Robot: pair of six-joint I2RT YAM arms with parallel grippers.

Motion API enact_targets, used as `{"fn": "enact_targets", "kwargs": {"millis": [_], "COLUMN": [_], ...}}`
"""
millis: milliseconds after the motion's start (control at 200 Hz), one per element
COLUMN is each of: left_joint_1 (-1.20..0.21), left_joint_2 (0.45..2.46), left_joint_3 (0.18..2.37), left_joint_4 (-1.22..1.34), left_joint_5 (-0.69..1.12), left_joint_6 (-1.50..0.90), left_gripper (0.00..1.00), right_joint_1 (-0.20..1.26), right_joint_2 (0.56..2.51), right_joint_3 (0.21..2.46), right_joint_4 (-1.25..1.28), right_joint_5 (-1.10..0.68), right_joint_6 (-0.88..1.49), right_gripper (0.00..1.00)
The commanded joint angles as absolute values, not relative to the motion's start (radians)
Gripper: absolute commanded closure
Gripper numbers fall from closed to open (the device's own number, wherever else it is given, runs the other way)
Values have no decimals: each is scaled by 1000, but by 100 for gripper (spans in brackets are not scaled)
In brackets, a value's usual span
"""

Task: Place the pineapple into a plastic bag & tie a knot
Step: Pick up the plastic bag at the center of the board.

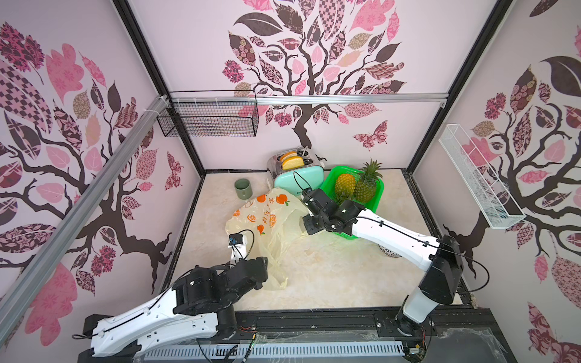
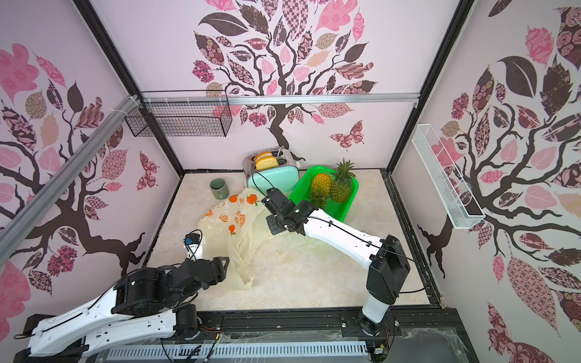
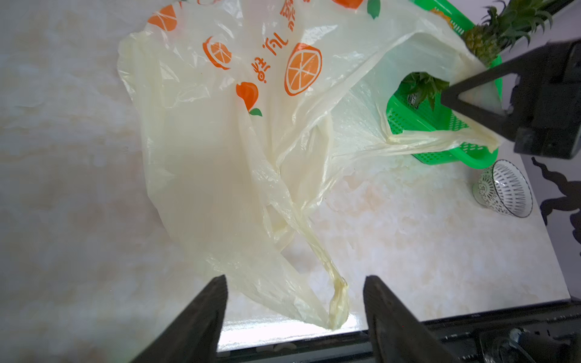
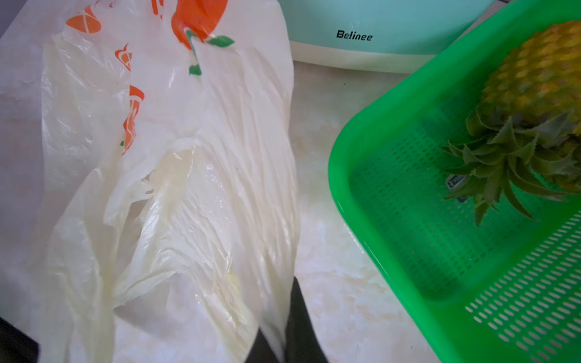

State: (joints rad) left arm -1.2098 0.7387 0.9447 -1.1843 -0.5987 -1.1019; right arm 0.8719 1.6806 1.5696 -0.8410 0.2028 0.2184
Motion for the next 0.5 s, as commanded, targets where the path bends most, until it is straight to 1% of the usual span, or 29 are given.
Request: {"fn": "enact_targets", "kwargs": {"millis": [0,70,125,215,330,410,450,495], "left_joint_1": [-1205,-1205,-1206,-1211,-1225,-1230,-1235,-1236], "left_joint_2": [836,907,957,1015,1045,1071,1083,1099], "left_joint_3": [1006,1039,1053,1046,982,948,944,946], "left_joint_4": [-1094,-1072,-1070,-1048,-944,-919,-916,-918], "left_joint_5": [-484,-430,-399,-370,-315,-292,-291,-294], "left_joint_6": [-972,-922,-900,-891,-864,-855,-845,-826], "left_gripper": [19,14,12,12,14,14,12,7], "right_joint_1": [868,867,865,852,822,813,812,811], "right_joint_2": [1654,1652,1655,1654,1641,1637,1638,1641], "right_joint_3": [1647,1685,1717,1727,1651,1610,1601,1594], "right_joint_4": [-985,-1016,-1038,-1041,-988,-970,-968,-966], "right_joint_5": [185,198,195,154,49,15,6,-4], "right_joint_6": [282,310,331,367,406,418,420,420], "right_gripper": [100,100,100,100,100,100,100,100]}}
